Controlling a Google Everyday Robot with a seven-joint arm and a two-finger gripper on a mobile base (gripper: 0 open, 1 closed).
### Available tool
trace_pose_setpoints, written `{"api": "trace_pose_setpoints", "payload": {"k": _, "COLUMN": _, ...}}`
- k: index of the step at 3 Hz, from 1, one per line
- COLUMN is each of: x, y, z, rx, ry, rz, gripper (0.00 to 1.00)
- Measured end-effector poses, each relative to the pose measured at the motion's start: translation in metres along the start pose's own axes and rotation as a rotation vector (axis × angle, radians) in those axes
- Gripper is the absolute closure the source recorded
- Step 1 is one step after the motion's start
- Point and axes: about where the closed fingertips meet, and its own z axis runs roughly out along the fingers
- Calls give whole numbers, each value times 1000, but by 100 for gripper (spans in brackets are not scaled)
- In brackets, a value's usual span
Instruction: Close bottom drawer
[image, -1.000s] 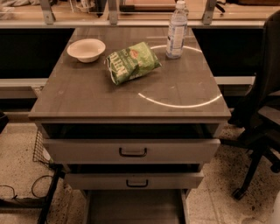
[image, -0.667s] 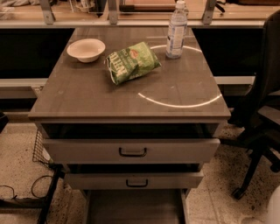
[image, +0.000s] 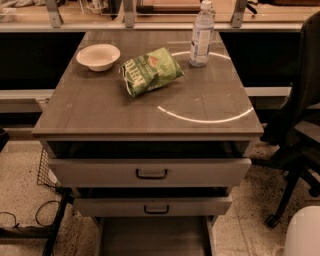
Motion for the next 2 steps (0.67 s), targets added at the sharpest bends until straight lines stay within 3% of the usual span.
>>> {"api": "trace_pose_setpoints", "payload": {"k": 1, "x": -25, "y": -29, "z": 12, "rx": 38, "ry": -5, "rz": -28, "gripper": 100}}
{"api": "trace_pose_setpoints", "payload": {"k": 2, "x": -49, "y": -55, "z": 5, "rx": 84, "ry": -2, "rz": -62, "gripper": 100}}
